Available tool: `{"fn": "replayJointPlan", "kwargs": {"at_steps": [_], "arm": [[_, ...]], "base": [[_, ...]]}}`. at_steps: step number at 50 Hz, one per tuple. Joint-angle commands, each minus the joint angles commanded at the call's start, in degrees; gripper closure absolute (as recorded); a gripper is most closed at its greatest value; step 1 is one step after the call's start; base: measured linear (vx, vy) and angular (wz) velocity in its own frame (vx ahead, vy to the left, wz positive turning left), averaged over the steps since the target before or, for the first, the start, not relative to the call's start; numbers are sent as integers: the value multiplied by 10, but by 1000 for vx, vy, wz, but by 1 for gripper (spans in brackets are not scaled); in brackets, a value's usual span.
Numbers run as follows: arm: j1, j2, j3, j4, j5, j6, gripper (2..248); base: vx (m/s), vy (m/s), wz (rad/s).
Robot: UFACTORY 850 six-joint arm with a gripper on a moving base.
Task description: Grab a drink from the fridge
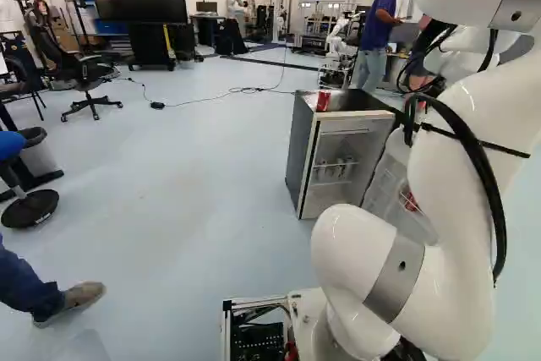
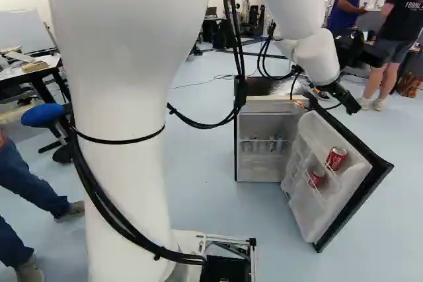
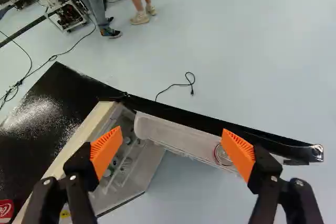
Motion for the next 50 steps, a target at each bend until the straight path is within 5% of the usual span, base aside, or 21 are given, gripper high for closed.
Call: {"fn": "replayJointPlan", "kwargs": {"at_steps": [30, 50], "arm": [[-46, -29, -48, 49, -96, 0, 3], [-74, -59, -86, 50, -105, 0, 3]], "base": [[0, 0, 0], [0, 0, 0]]}}
